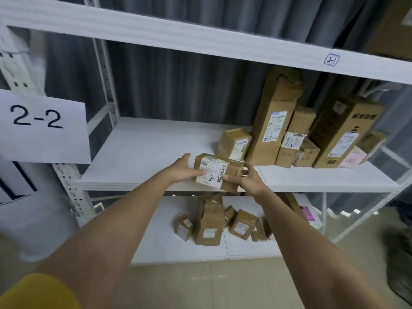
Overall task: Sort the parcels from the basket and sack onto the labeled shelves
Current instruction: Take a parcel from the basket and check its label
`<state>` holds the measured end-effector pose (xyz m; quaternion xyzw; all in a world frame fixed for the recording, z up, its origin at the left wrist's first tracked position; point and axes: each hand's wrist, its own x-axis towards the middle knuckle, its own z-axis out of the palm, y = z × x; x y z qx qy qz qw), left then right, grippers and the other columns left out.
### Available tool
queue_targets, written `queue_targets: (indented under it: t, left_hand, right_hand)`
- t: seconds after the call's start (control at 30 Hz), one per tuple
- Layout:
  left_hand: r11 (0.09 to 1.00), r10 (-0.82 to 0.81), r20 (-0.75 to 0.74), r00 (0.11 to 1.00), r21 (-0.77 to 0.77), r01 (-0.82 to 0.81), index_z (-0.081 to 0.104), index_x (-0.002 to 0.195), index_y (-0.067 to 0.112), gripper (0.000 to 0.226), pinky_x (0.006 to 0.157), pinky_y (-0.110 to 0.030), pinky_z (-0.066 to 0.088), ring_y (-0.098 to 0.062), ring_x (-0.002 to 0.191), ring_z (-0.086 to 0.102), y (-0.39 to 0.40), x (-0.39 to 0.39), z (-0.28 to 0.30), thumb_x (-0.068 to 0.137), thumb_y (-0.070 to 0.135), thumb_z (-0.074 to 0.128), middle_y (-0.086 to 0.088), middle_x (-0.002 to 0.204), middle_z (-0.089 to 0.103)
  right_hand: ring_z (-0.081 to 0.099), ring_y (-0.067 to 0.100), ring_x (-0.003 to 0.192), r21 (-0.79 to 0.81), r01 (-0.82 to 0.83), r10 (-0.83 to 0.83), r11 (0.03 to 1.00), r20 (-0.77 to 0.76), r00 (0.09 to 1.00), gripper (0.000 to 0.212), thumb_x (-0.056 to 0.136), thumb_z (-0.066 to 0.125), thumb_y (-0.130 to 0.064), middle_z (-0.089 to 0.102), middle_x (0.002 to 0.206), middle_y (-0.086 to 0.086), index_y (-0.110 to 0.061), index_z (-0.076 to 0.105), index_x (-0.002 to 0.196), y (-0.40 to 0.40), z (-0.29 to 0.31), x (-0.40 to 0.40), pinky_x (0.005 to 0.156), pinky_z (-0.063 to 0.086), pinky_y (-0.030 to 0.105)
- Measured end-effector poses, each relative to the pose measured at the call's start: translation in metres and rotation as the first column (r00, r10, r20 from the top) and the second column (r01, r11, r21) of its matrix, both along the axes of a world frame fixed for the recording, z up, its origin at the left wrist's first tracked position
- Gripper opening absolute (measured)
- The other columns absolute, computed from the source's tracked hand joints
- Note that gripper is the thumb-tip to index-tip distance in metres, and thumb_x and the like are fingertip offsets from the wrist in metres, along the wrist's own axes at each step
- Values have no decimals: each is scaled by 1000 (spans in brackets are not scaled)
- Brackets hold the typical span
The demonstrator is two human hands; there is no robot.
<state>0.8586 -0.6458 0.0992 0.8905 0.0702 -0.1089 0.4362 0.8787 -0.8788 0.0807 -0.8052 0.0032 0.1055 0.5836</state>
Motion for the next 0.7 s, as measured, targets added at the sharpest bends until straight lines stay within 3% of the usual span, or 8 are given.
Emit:
queue_targets:
  t: [0.07, 0.13, 0.2, 0.3, 0.37, 0.47, 0.57, 0.7]
  left_hand:
    - [999, 11, -50, 999, -34, -13, 7, 154, 25, 108, 114, -43, 26, -25, 145, 23, -1, 16, 0, 73, 61, 71, -2, 161, 16]
    - [995, 12, -92, 996, -96, -21, 4, 154, 28, 119, 115, -45, 27, -26, 144, 24, -4, 28, -2, 64, 65, 73, -1, 160, 16]
    - [980, 19, -90, 996, -194, -36, 2, 153, 30, 115, 114, -45, 32, -26, 143, 28, -11, 39, -2, 68, 55, 76, -1, 160, 18]
    - [957, 51, -55, 997, -282, -65, 7, 153, 32, 106, 111, -42, 38, -25, 137, 37, -25, 55, -4, 76, 35, 79, 0, 156, 27]
    - [951, 88, -37, 995, -294, -95, 17, 149, 32, 100, 105, -40, 45, -23, 127, 48, -35, 61, -8, 73, 30, 82, -2, 147, 40]
    - [951, 159, -7, 987, -268, -155, 23, 139, 31, 95, 95, -36, 53, -19, 112, 59, -40, 66, -28, 68, 32, 86, 0, 132, 51]
    - [906, 301, 17, 954, -317, -280, 21, 138, 24, 97, 93, -35, 53, -16, 107, 61, -40, 61, -47, 68, 24, 87, 3, 116, 56]
    - [837, 457, 53, 888, -362, -409, 20, 137, 17, 98, 101, -42, 48, -20, 115, 57, -36, 55, -74, 65, 17, 88, -2, 123, 53]
  right_hand:
    - [59, 17, 105, 19, -86, 87, 996, -48, 995, 70, 74, 85, -19, 56, 111, -4, -24, 38, 126, -11, 2, 25, 88, 51, 27]
    - [58, 18, 115, 50, -190, 195, 980, -124, 973, 82, 68, 89, -23, 58, 122, 0, -22, 41, 134, -20, 4, 51, 99, 48, 35]
    - [59, 17, 116, 71, -287, 295, 955, -178, 939, 93, 68, 87, -20, 60, 128, 0, -25, 35, 145, -28, 8, 74, 95, 50, 31]
    - [60, 13, 110, 83, -374, 383, 924, -197, 903, 86, 80, 76, -7, 63, 122, -1, -27, 28, 148, -39, 16, 100, 83, 50, 24]
    - [58, 14, 113, 85, -411, 419, 908, -226, 879, 87, 82, 75, -7, 61, 126, -2, -29, 26, 150, -45, 12, 115, 89, 49, 26]
    - [47, 18, 125, 27, -442, 435, 897, -239, 868, 86, 82, 76, -16, 48, 139, -4, -36, 27, 150, -52, -1, 131, 104, 39, 35]
    - [43, 20, 126, -40, -460, 435, 887, -261, 862, 71, 86, 73, -24, 43, 136, -2, -33, 35, 145, -57, -16, 135, 104, 39, 39]
    - [52, 23, 112, -96, -285, 267, 954, -165, 949, 46, 91, 67, -19, 53, 129, 7, -21, 51, 134, -56, -44, 139, 100, 44, 37]
